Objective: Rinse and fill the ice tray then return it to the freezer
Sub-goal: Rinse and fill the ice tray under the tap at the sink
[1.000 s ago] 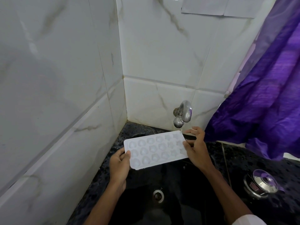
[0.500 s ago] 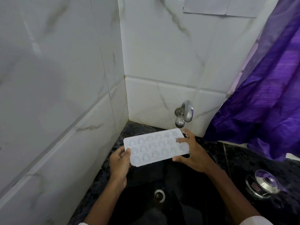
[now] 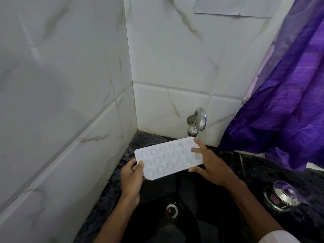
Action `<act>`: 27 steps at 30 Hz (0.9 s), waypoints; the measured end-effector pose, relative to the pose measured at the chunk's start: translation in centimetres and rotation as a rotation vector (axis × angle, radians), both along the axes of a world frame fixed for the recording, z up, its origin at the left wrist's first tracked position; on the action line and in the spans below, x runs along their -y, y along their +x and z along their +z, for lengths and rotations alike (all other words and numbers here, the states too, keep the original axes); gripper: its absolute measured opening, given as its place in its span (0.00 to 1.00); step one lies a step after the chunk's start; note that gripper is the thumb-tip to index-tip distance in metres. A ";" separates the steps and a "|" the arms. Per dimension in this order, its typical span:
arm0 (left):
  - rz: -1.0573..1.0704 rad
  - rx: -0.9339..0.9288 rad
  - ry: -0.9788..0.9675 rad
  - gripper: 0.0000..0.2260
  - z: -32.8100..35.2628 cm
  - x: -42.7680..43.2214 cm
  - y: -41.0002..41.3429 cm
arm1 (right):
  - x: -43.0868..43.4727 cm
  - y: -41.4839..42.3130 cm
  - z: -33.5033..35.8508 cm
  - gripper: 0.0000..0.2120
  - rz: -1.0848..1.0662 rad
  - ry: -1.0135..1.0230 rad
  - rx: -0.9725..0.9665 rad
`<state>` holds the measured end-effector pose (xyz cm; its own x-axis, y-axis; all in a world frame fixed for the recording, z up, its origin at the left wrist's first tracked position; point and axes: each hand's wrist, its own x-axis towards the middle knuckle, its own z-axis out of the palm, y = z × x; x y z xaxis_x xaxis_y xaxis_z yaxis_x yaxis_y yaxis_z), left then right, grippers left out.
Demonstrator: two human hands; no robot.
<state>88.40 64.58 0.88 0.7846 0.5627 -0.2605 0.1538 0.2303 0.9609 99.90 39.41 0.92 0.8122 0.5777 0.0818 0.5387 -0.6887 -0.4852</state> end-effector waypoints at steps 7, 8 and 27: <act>0.036 0.004 0.013 0.09 0.1 0.3 0.2 | -0.1 -0.1 -0.5 0.47 -0.024 0.111 -0.022; 0.043 0.005 0.006 0.09 0.1 0.3 0.2 | -0.2 -0.2 -0.5 0.44 -0.033 0.165 -0.017; 0.116 0.034 -0.077 0.09 1.3 0.8 0.0 | -1.6 0.0 -0.5 0.36 -0.136 0.376 0.078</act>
<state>88.44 63.82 2.16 0.7247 0.6293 -0.2807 0.0893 0.3182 0.9438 99.86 41.03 0.39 0.8618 0.3836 0.3317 0.5006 -0.5383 -0.6780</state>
